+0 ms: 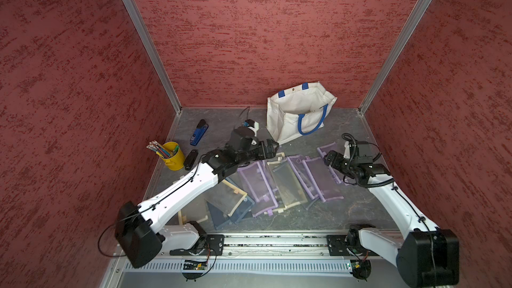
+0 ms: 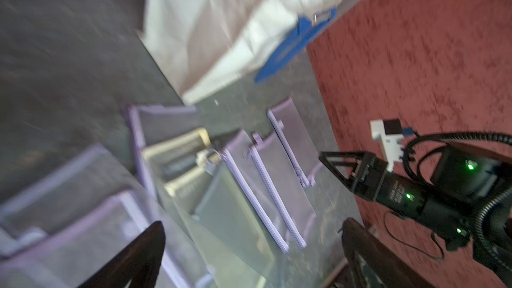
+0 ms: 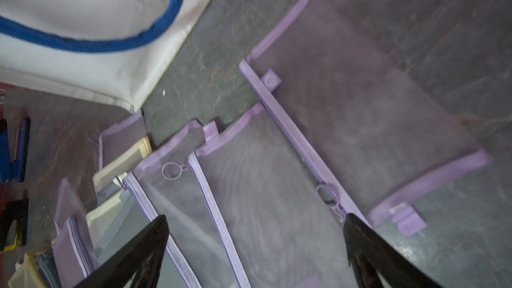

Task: Put the pencil pouch into the canvas bag
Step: Pick up the pencil pouch.

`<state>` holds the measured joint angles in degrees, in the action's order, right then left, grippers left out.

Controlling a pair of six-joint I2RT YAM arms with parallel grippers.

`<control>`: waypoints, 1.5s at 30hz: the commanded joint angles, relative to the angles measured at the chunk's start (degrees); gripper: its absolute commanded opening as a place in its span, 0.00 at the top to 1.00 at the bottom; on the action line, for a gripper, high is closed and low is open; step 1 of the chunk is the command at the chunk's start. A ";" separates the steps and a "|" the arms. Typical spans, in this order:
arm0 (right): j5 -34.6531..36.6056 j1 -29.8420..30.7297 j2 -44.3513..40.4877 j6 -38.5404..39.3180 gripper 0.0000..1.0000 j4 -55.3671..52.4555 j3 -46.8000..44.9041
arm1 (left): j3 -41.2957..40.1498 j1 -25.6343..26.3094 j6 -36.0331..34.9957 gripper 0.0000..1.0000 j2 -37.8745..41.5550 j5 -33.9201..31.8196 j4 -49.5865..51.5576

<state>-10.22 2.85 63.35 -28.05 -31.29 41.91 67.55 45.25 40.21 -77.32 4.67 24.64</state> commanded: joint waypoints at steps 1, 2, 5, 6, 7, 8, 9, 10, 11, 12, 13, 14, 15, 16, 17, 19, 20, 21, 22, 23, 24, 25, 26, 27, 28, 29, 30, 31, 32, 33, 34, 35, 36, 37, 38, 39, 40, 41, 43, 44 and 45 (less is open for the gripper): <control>-5.47 -0.67 -2.46 0.49 0.01 -3.62 -0.77 | 7.15 7.29 9.47 0.00 -6.79 1.67 4.85; -7.26 -1.74 -2.44 0.54 0.01 -2.62 -1.77 | 8.43 8.80 12.09 0.00 -9.26 2.88 3.55; -12.74 -5.34 -1.03 -0.09 0.01 0.48 -4.01 | 12.93 12.33 17.78 0.06 -16.20 4.09 1.04; -14.06 -6.52 -0.45 -0.50 0.01 1.86 -4.60 | 14.05 12.73 19.10 0.08 -17.94 4.82 0.52; -15.12 -7.81 0.12 -0.96 0.01 3.10 -4.98 | 14.53 12.77 20.88 0.10 -19.22 5.14 -0.04; -15.88 -9.02 0.72 -1.26 0.01 4.01 -5.37 | 14.43 12.76 22.34 0.12 -19.89 5.31 -1.22; -16.59 -10.48 1.17 -1.70 0.01 4.82 -5.56 | 13.99 12.60 23.84 0.13 -20.75 6.01 -3.06; -17.50 -11.79 1.48 -2.13 0.01 5.69 -5.98 | 14.05 12.33 24.95 0.14 -21.81 6.80 -4.56; -18.39 -13.10 1.66 -2.43 0.01 6.17 -6.19 | 14.59 12.25 25.52 0.15 -22.87 7.42 -5.02; -19.45 -14.60 2.08 -2.76 0.01 6.73 -6.55 | 15.70 12.05 25.71 0.15 -24.50 8.17 -5.08; -20.29 -15.62 2.60 -2.88 0.01 7.18 -6.81 | 16.98 11.89 25.64 0.16 -26.15 8.62 -4.71; -20.92 -16.28 3.07 -3.05 0.01 7.92 -7.29 | 17.94 11.72 25.71 0.16 -27.49 9.20 -4.67; -21.51 -16.84 3.71 -3.42 0.02 8.99 -7.95 | 18.69 11.32 25.91 0.17 -29.09 10.23 -5.43; -22.04 -17.13 4.28 -3.87 0.01 10.07 -8.65 | 19.06 10.90 26.33 0.18 -30.42 11.18 -6.24; -22.65 -17.43 4.92 -4.47 0.01 11.26 -9.47 | 19.52 10.31 26.94 0.18 -31.93 12.39 -6.95; -23.50 -17.77 5.91 -5.18 0.01 12.76 -10.64 | 20.35 9.24 27.67 0.20 -34.37 13.98 -7.61; -23.75 -17.90 6.36 -5.13 0.01 12.97 -10.92 | 20.72 8.70 27.87 0.21 -35.23 14.43 -7.53; -23.72 -17.79 6.71 -4.80 0.01 12.91 -10.97 | 20.78 8.18 28.12 0.22 -36.13 14.77 -7.57; -23.59 -17.86 7.09 -4.40 0.01 12.66 -11.02 | 20.66 7.81 28.45 0.23 -36.68 14.97 -7.74; -23.14 -17.81 7.35 -3.97 0.01 12.25 -10.98 | 20.41 7.42 28.88 0.24 -37.34 15.23 -8.18; -22.86 -17.91 7.61 -3.64 0.01 11.97 -11.11 | 20.18 7.15 29.20 0.24 -37.87 15.49 -8.68; -22.83 -17.89 7.75 -3.66 0.01 11.78 -11.30 | 20.17 7.04 29.36 0.25 -38.24 15.55 -8.97; -22.83 -17.97 7.83 -3.67 0.01 11.71 -11.56 | 20.25 7.04 29.40 0.25 -38.79 15.63 -8.95; -22.87 -17.90 7.91 -3.64 0.01 11.64 -11.82 | 20.36 7.04 29.53 0.25 -39.47 15.76 -9.08; -22.75 -17.90 8.00 -3.33 0.01 11.36 -12.01 | 20.42 7.08 29.74 0.26 -40.18 15.96 -9.39; -22.49 -18.02 8.10 -3.02 0.01 11.04 -12.27 | 20.37 7.13 30.05 0.26 -41.02 16.22 -9.88; -22.32 -17.94 8.26 -2.72 0.01 10.81 -12.65 | 20.43 7.13 30.32 0.27 -41.97 16.34 -10.08; -22.41 -17.94 8.34 -2.62 0.02 10.85 -12.98 | 20.35 7.21 30.53 0.27 -42.64 16.41 -10.55; -22.78 -17.88 8.73 -2.70 0.02 11.07 -13.45 | 20.25 7.30 30.87 0.28 -43.56 16.47 -11.25; -23.30 -17.90 9.05 -2.73 0.02 11.30 -13.81 | 20.41 7.38 31.12 0.29 -44.45 16.59 -11.91; -23.67 -17.89 9.30 -2.80 0.03 11.49 -14.02 | 20.71 7.47 31.29 0.29 -45.18 16.69 -12.13; -24.02 -17.95 9.42 -2.88 0.03 11.66 -14.28 | 21.20 7.55 31.34 0.29 -45.94 16.69 -12.29; -24.14 -17.89 9.34 -2.84 0.03 11.77 -14.53 | 21.67 7.65 31.25 0.30 -46.66 16.56 -12.42; -24.28 -17.88 9.18 -2.80 0.03 11.78 -14.66 | 22.06 7.74 31.23 0.31 -47.18 16.68 -12.43; -24.37 -17.88 9.03 -2.63 0.04 11.78 -14.97 | 22.64 7.74 31.16 0.31 -47.83 16.69 -12.49; -24.62 -17.93 8.92 -2.54 0.04 11.90 -15.31 | 23.16 7.81 31.00 0.32 -48.30 16.61 -12.35; -24.99 -17.87 9.02 -2.45 0.04 12.08 -15.64 | 23.53 7.83 30.96 0.33 -48.76 16.52 -12.09; -25.48 -17.85 9.15 -2.36 0.05 12.32 -16.14 | 23.80 7.83 31.10 0.33 -49.33 16.42 -12.27; -26.27 -17.85 9.40 -2.44 0.06 12.99 -17.20 | 24.33 7.90 31.38 0.35 -50.49 16.09 -12.58; -26.58 -17.83 9.27 -2.46 0.06 13.31 -17.86 | 24.63 8.00 31.55 0.35 -51.18 15.87 -12.96; -26.86 -17.88 9.04 -2.49 0.06 13.48 -18.42 | 24.88 8.09 31.97 0.36 -51.86 15.90 -13.64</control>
<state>-36.93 -14.85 71.50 -30.79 -15.14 26.72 91.09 53.04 71.48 -127.13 20.93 12.56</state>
